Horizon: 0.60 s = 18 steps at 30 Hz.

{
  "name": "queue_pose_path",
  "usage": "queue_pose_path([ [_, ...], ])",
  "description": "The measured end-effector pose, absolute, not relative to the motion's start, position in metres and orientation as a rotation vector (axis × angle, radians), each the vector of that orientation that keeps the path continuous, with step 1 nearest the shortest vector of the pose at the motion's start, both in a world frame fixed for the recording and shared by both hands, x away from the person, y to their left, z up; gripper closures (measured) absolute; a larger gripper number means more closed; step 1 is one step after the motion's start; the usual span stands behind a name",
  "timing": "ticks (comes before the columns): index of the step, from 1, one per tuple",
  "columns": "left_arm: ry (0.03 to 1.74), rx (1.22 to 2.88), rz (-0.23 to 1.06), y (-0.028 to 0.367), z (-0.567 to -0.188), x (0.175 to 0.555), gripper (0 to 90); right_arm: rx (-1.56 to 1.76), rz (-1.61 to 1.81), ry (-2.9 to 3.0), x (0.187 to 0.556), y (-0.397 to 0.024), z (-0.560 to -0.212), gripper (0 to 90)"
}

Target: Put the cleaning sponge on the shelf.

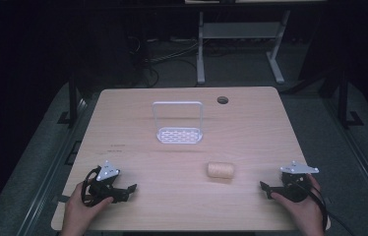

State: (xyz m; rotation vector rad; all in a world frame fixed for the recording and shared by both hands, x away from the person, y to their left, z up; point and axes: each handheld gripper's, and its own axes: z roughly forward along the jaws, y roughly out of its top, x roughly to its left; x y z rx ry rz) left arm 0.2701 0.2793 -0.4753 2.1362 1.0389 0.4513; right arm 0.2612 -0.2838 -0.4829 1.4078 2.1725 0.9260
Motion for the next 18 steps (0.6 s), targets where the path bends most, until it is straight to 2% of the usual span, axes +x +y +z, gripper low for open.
queue_pose_path([
  [11, 1.039, 2.136, 0.452, 0.2793, -0.4753, 0.2701, 12.8, 1.413, 0.927, 2.165, 0.2608, -0.2842, -0.4826, 7.4],
  [12, 1.039, 2.136, 0.451, 0.2793, -0.4753, 0.2701, 12.8, 1.4, 0.941, 2.159, 0.2597, -0.2851, -0.4819, 14.8],
  [16, 1.039, 2.136, 0.451, 0.2793, -0.4753, 0.2701, 12.8, 1.409, 0.944, 2.15, 0.2597, -0.286, -0.4815, 16.1],
  [18, 1.039, 2.136, 0.451, 0.2792, -0.4753, 0.2701, 12.7, 1.42, 0.938, 2.142, 0.259, -0.2862, -0.4804, 20.8],
])
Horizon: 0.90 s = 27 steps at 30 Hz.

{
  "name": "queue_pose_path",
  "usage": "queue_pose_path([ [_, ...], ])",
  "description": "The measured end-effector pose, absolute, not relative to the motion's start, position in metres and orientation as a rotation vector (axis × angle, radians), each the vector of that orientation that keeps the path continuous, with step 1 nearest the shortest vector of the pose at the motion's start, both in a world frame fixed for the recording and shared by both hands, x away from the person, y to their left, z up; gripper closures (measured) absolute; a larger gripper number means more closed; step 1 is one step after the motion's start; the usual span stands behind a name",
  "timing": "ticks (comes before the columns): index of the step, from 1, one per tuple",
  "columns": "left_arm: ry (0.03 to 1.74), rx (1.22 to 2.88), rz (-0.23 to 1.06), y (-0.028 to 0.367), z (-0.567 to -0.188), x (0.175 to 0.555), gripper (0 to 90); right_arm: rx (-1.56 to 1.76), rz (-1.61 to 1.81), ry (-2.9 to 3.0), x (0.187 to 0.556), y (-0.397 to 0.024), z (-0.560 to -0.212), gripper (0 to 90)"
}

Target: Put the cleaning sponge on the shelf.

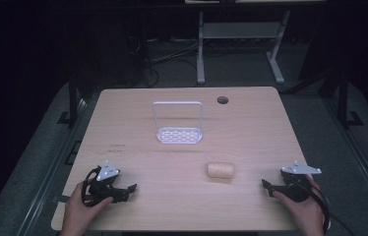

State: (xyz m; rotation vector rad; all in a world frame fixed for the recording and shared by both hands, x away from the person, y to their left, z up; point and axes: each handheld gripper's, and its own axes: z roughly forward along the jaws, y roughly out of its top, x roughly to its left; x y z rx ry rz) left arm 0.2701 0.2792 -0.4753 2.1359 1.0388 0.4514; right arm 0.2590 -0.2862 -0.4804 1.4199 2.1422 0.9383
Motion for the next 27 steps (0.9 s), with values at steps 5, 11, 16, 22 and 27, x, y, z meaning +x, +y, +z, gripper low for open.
queue_pose_path([
  [5, 1.039, 2.136, 0.451, 0.279, -0.475, 0.27, 12.8, 1.411, 0.945, 2.156, 0.259, -0.286, -0.479, 26.1],
  [11, 1.039, 2.136, 0.451, 0.279, -0.475, 0.27, 12.8, 1.398, 0.967, 2.168, 0.26, -0.286, -0.474, 26.1],
  [16, 1.039, 2.136, 0.451, 0.279, -0.475, 0.27, 12.8, 1.379, 0.98, 2.182, 0.263, -0.283, -0.47, 25.3],
  [22, 1.039, 2.136, 0.451, 0.279, -0.475, 0.27, 12.8, 1.359, 0.99, 2.206, 0.266, -0.279, -0.465, 23.4],
  [27, 1.039, 2.136, 0.451, 0.279, -0.475, 0.27, 12.8, 1.337, 1.004, 2.221, 0.271, -0.278, -0.458, 23.0],
])
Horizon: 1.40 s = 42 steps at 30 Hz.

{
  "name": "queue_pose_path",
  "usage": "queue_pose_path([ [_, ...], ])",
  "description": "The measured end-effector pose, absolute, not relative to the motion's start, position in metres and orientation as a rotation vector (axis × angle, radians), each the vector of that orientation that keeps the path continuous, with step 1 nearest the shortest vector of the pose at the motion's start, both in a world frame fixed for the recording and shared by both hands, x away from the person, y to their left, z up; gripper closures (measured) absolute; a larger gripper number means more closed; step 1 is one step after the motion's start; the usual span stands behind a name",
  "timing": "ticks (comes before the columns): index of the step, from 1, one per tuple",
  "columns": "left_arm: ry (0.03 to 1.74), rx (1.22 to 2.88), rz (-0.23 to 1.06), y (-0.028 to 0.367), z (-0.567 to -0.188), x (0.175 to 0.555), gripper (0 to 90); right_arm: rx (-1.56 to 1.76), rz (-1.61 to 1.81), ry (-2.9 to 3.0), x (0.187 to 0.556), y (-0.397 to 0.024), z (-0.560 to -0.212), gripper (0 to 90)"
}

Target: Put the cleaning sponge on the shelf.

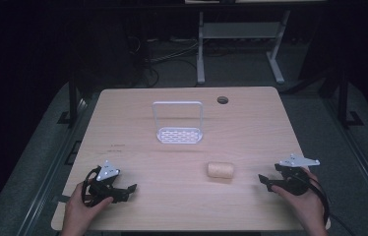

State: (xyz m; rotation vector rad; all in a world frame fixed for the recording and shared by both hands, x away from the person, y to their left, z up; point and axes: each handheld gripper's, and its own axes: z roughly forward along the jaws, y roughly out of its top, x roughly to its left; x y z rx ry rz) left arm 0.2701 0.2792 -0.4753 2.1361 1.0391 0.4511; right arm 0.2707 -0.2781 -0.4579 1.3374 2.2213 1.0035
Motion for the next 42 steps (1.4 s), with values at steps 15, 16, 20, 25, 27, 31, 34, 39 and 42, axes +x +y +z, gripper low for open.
queue_pose_path([
  [15, 1.039, 2.137, 0.452, 0.279, -0.475, 0.27, 12.8, 1.273, 1.026, 2.272, 0.288, -0.271, -0.44, 20.4],
  [16, 1.039, 2.137, 0.452, 0.279, -0.475, 0.27, 12.8, 1.273, 1.026, 2.272, 0.288, -0.271, -0.44, 20.4],
  [20, 1.039, 2.137, 0.451, 0.279, -0.475, 0.27, 12.8, 1.245, 1.037, 2.294, 0.295, -0.266, -0.433, 20.5],
  [25, 1.039, 2.137, 0.451, 0.279, -0.475, 0.27, 12.8, 1.21, 1.038, 2.329, 0.304, -0.261, -0.427, 21.9],
  [27, 1.039, 2.136, 0.452, 0.279, -0.475, 0.27, 12.8, 1.199, 1.041, 2.339, 0.307, -0.26, -0.426, 21.9],
  [31, 1.039, 2.136, 0.452, 0.279, -0.475, 0.27, 12.8, 1.178, 1.062, 2.368, 0.313, -0.258, -0.423, 21.9],
  [34, 1.039, 2.136, 0.451, 0.279, -0.475, 0.27, 12.8, 1.14, 1.075, 2.394, 0.318, -0.256, -0.42, 21.8],
  [39, 1.039, 2.136, 0.451, 0.279, -0.475, 0.27, 12.8, 1.09, 1.102, 2.436, 0.324, -0.251, -0.416, 21.9],
  [42, 1.039, 2.137, 0.451, 0.279, -0.475, 0.27, 12.8, 1.056, 1.113, 2.459, 0.329, -0.247, -0.414, 21.9],
])
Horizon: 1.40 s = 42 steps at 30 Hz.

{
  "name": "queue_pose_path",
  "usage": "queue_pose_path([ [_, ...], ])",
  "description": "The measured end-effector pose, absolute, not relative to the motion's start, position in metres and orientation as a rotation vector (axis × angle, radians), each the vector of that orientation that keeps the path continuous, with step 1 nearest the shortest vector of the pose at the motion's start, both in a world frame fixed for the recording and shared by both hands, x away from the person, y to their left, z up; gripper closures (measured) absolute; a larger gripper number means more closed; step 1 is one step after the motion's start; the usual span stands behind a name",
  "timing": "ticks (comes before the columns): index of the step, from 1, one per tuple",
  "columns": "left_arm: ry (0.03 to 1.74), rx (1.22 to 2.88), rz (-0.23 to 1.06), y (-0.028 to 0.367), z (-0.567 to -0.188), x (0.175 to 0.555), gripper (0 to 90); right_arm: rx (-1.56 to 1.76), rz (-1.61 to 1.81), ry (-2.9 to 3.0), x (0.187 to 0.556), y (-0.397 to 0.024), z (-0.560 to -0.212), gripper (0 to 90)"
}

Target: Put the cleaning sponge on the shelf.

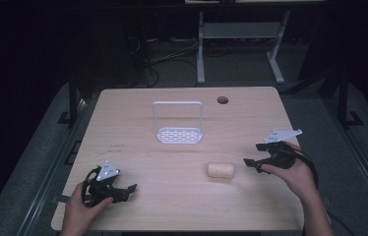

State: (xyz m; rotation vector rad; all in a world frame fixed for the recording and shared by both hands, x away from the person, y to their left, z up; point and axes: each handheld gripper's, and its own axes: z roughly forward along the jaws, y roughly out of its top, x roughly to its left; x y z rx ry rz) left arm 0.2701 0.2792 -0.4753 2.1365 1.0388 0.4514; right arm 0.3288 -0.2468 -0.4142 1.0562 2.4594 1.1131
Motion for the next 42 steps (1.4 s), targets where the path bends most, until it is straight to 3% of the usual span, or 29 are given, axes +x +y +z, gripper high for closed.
queue_pose_path([
  [42, 1.042, 2.14, 0.449, 0.279, -0.475, 0.27, 12.8, 0.726, 1.24, 2.672, 0.339, -0.19, -0.413, 21.9],
])
